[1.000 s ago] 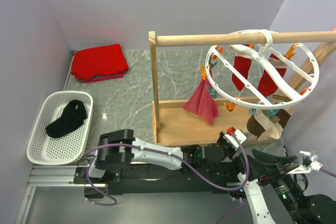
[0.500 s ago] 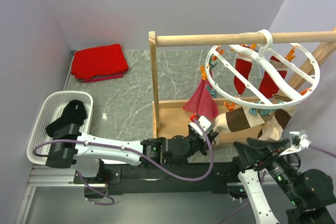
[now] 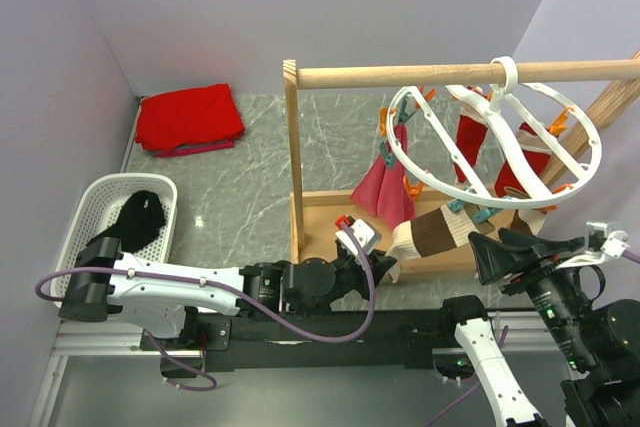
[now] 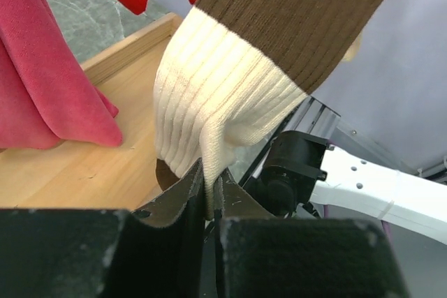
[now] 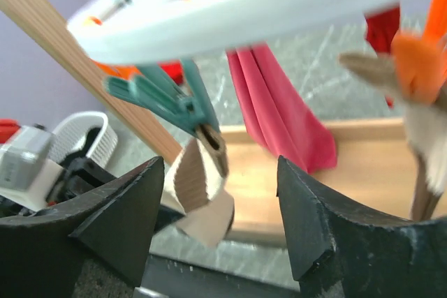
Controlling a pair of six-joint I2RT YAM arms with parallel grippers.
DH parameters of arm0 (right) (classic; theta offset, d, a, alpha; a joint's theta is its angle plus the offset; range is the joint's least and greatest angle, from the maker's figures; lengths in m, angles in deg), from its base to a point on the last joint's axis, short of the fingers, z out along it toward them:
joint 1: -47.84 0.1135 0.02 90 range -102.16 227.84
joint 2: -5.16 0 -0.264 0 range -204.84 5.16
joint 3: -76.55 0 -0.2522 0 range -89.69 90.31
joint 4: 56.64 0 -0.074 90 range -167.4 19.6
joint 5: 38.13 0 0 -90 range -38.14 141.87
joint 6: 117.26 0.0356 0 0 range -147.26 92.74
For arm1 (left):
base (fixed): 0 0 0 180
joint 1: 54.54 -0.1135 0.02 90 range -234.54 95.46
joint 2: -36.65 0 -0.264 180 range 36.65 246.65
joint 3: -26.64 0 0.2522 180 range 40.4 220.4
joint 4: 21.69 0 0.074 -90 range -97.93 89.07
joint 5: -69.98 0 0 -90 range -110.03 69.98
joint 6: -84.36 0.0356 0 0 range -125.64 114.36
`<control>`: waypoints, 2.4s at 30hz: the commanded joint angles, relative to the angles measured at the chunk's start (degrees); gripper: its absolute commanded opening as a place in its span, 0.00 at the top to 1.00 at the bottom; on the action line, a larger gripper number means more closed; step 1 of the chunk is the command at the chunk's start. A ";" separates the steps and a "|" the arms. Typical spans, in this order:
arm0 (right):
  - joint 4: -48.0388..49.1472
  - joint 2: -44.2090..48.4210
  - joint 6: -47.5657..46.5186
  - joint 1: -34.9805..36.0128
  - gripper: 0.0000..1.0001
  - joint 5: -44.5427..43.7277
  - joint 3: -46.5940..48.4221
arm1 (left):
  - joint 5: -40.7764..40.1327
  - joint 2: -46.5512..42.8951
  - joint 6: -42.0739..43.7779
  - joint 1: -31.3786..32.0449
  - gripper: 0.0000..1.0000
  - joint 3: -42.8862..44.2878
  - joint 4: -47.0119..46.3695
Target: Remove the socks clipped to the hanger
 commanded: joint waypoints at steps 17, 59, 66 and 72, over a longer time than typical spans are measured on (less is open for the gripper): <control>17.12 -4.54 0.25 0.21 0.38 7.03 -2.59 | 5.42 -2.00 -3.89 0.09 0.87 -0.44 0.34; 16.77 -0.15 -1.51 0.21 0.99 7.64 -11.56 | -5.31 -38.65 -32.55 -27.30 0.99 -22.06 33.74; 16.59 0.46 -1.33 0.21 0.99 8.17 -12.79 | 7.43 -27.06 -29.55 -56.19 0.99 -10.29 39.54; 15.54 0.55 -1.95 0.29 0.99 8.17 -12.53 | 3.94 -24.15 -31.48 -68.52 0.99 -1.50 44.44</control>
